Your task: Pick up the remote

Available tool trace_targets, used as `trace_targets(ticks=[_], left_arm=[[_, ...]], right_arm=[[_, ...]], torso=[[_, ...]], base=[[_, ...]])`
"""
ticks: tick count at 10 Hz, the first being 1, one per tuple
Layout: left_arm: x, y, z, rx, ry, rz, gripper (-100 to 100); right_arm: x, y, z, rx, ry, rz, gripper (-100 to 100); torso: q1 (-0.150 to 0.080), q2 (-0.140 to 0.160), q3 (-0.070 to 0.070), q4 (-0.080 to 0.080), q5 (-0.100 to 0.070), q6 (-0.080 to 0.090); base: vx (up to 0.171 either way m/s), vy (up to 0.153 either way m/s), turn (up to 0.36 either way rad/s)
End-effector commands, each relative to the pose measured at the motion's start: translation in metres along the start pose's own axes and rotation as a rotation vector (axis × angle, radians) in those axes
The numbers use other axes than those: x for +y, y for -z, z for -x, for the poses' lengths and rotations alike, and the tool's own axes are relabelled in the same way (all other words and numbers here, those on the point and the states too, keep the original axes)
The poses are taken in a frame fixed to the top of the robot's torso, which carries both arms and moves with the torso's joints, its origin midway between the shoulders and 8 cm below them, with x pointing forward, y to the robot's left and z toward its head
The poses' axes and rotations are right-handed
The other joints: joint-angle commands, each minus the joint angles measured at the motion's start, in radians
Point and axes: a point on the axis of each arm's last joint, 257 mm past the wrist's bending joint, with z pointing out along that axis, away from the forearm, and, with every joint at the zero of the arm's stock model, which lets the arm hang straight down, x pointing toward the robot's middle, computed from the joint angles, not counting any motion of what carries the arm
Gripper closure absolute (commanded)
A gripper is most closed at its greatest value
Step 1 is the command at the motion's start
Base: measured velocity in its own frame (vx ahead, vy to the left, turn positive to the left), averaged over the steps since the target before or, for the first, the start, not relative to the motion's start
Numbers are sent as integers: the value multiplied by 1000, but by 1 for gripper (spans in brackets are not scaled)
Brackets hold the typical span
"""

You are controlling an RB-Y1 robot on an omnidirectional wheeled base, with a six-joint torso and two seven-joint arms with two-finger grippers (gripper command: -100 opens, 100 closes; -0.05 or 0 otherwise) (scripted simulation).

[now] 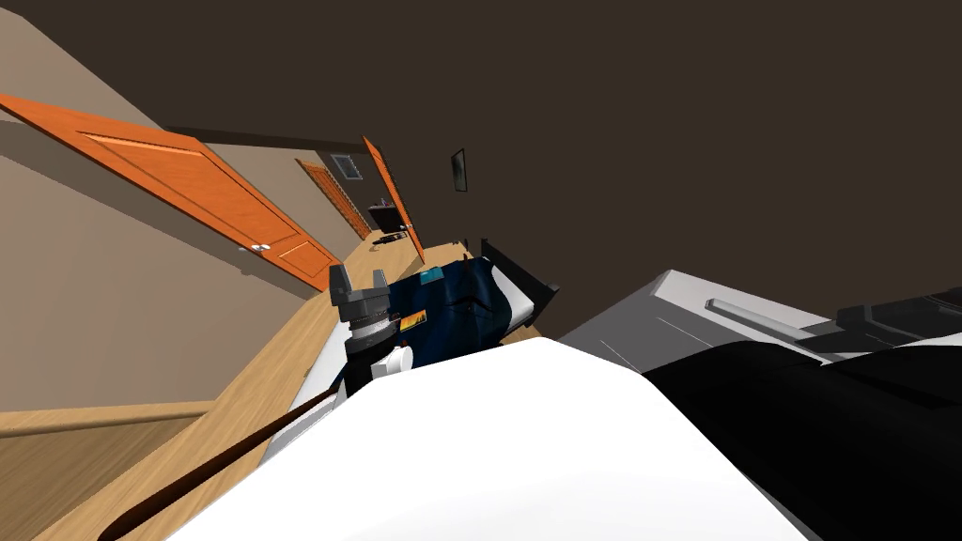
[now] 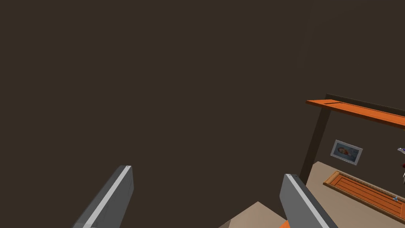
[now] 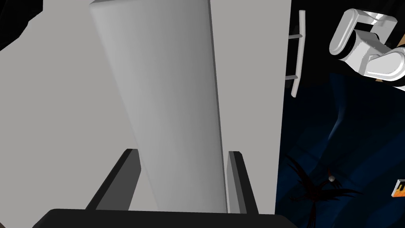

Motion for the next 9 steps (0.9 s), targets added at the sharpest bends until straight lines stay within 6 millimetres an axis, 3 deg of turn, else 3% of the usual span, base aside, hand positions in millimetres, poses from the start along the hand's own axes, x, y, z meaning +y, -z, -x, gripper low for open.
trace_targets(ticks=[1, 2, 3, 4, 9], left_arm=[[0, 0, 0, 0, 0, 0, 0], [0, 0, 0, 0, 0, 0, 0], [0, 0, 0, 0, 0, 0, 0], [0, 0, 0, 0, 0, 0, 0], [0, 0, 0, 0, 0, 0, 0]], right_arm=[[0, 0, 0, 0, 0, 0, 100], [0, 0, 0, 0, 0, 0, 100], [0, 0, 0, 0, -1, 0, 0], [1, 0, 6, -5, -14, 4, 100], [6, 4, 28, -8, -58, 12, 100]], torso=[[0, 0, 0, 0, 0, 0], [0, 0, 0, 0, 0, 0], [0, 0, 0, 0, 0, 0], [0, 1, 0, 0, 0, 0], [-2, 8, 5, 2, 0, -1]], base=[[0, 0, 0], [0, 0, 0], [0, 0, 0], [-52, -23, 66], [-109, -35, 82]])
